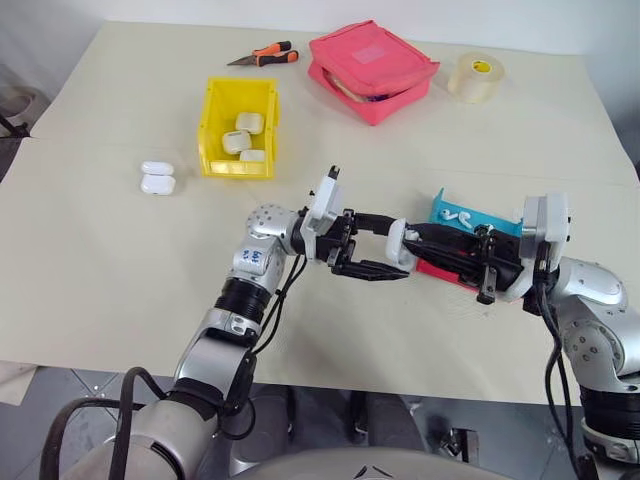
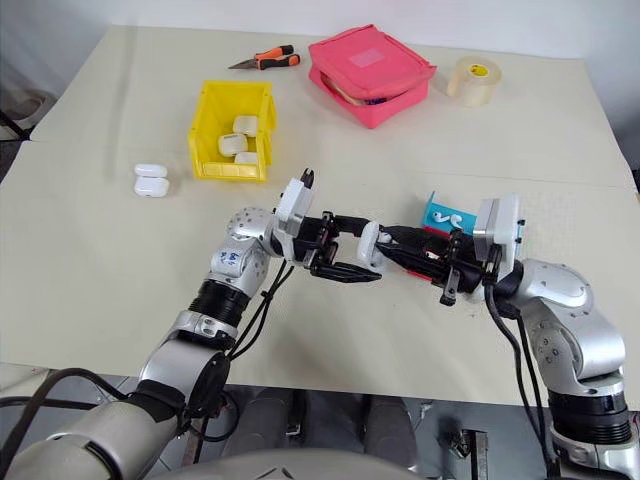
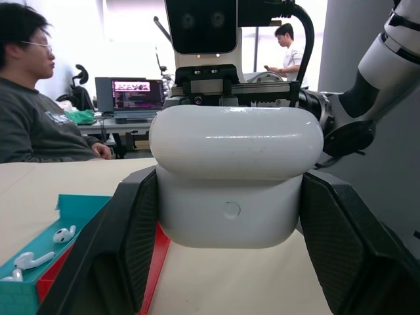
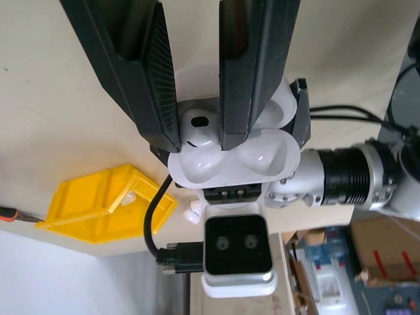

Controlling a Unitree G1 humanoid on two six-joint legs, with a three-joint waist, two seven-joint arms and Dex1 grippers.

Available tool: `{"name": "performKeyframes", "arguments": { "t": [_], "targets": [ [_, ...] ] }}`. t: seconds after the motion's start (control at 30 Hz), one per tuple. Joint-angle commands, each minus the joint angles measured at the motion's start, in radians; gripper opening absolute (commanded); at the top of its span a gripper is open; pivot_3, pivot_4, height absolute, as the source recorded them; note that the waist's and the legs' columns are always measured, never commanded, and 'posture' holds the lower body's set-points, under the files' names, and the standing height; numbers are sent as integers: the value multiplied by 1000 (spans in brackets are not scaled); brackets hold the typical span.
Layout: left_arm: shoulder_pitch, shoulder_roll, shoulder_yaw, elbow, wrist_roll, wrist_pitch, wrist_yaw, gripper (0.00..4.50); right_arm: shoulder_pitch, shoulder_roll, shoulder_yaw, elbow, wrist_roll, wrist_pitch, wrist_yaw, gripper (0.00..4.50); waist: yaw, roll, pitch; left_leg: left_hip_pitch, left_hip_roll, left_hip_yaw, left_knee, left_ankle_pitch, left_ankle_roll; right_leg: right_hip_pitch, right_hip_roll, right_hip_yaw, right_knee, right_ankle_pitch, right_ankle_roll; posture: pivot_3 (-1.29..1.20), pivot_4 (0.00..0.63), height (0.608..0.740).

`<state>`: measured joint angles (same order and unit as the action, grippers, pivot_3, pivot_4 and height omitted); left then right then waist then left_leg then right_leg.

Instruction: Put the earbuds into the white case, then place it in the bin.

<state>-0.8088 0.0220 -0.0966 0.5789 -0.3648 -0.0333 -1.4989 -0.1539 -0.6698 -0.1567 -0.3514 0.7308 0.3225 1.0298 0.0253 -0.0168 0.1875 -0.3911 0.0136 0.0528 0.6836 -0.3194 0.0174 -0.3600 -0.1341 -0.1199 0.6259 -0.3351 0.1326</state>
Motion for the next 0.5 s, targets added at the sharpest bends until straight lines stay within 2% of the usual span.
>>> {"name": "performKeyframes", "arguments": {
  "t": [0.03, 0.33, 0.4, 0.47, 0.5],
  "targets": [
    [-49, -35, 17, -52, -69, -18, -32, 2799, 16, -26, 18, 52, -68, 14, -11, 496, 0, 0, 0, 0, 0, 0, 0, 0, 0, 0, 0, 0, 0, 0, 0, 0, 150, 740],
    [-47, -36, 15, -45, -58, -32, -40, 2799, -38, -29, 6, 24, -25, 90, -46, 496, 1, 0, 0, 0, 1, 0, 0, 0, 0, 0, 0, 0, 0, 0, 0, 0, 150, 740],
    [-47, -37, 14, -41, -55, -38, -43, 2799, -50, -28, 1, 19, -18, 107, -54, 1229, 1, 0, 0, 0, 1, 0, 0, 0, 0, 0, -1, 0, 0, 0, 0, 0, 150, 740],
    [-47, -38, 14, -36, -52, -42, -44, 2799, -58, -29, 0, 14, -23, 112, -58, 1718, 1, 0, 0, 0, 1, 0, 0, 0, 0, 0, -1, 0, 0, 0, 0, 0, 150, 740],
    [-48, -37, 13, -34, -50, -44, -44, 2799, -61, -32, 1, 10, -22, 117, -57, 2098, 1, 0, 0, 0, 1, -1, 0, 0, 0, 0, -1, 0, 0, 0, 0, 0, 150, 740]
  ]
}}
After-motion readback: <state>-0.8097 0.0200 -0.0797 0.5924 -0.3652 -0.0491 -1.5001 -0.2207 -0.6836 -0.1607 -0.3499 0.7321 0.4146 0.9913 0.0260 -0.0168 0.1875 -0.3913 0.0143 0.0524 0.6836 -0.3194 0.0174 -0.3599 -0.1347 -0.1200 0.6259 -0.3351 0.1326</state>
